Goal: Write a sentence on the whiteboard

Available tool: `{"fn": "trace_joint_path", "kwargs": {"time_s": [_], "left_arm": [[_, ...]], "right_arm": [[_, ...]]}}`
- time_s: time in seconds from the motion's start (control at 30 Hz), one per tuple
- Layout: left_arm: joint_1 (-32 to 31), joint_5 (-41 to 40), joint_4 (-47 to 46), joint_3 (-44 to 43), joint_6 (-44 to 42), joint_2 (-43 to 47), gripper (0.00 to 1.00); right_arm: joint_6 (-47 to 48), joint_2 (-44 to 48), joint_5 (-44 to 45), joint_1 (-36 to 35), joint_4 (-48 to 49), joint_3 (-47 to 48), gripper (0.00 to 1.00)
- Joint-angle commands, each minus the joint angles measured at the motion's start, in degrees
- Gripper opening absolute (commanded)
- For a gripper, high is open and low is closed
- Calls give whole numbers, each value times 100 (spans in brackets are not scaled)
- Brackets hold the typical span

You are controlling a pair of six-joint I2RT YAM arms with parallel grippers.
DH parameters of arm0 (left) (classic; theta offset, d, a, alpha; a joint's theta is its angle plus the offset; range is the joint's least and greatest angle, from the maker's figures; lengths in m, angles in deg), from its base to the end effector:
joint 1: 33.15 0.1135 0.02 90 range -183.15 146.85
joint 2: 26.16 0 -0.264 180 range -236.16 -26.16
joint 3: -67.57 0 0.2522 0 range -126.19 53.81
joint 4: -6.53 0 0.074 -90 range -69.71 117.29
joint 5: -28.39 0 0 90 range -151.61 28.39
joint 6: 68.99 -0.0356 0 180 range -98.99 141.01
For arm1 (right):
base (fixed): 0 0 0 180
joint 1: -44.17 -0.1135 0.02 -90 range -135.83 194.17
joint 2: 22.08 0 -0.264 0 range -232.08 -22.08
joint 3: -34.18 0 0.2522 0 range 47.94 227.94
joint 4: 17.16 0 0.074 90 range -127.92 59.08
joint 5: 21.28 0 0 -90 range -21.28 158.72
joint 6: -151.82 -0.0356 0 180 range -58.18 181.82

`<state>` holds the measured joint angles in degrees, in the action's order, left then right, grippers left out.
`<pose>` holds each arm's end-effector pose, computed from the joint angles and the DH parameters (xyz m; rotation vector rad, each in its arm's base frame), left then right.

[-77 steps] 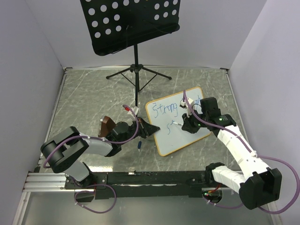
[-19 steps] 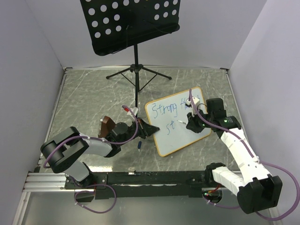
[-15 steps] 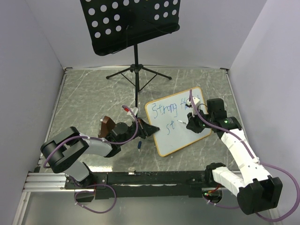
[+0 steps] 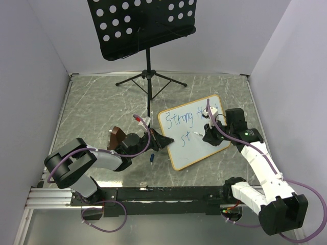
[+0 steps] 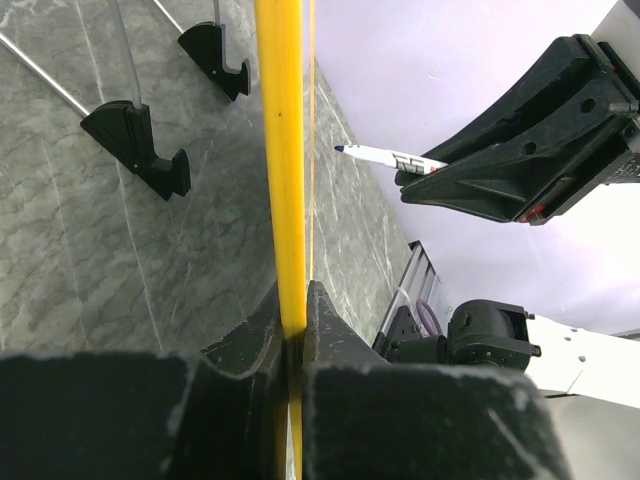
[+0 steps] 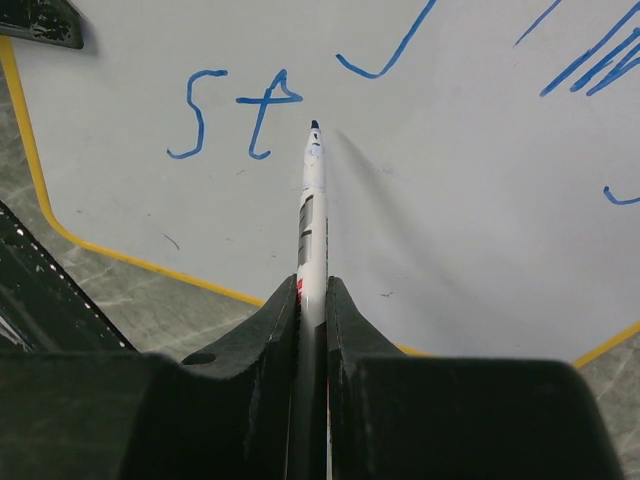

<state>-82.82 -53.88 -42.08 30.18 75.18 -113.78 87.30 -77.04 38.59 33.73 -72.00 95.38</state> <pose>0.1773 -0.2162 0.1803 0.0479 1.8208 -1.4665 0.1821 0.0517 0.2785 -0.9388 2.1317 0.5038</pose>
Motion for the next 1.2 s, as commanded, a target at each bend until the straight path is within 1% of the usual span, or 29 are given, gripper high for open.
{"fn": "trace_joint_path", "kwargs": {"time_s": [0.0,1.17], "left_arm": [[-25,97,-671,-71,-100,175,1],[-25,97,-645,-88,-126,183,1]], "right_arm": [[107,143,-142,42,206,-42,0],[160,82,-169,33,276,-77,0]]}}
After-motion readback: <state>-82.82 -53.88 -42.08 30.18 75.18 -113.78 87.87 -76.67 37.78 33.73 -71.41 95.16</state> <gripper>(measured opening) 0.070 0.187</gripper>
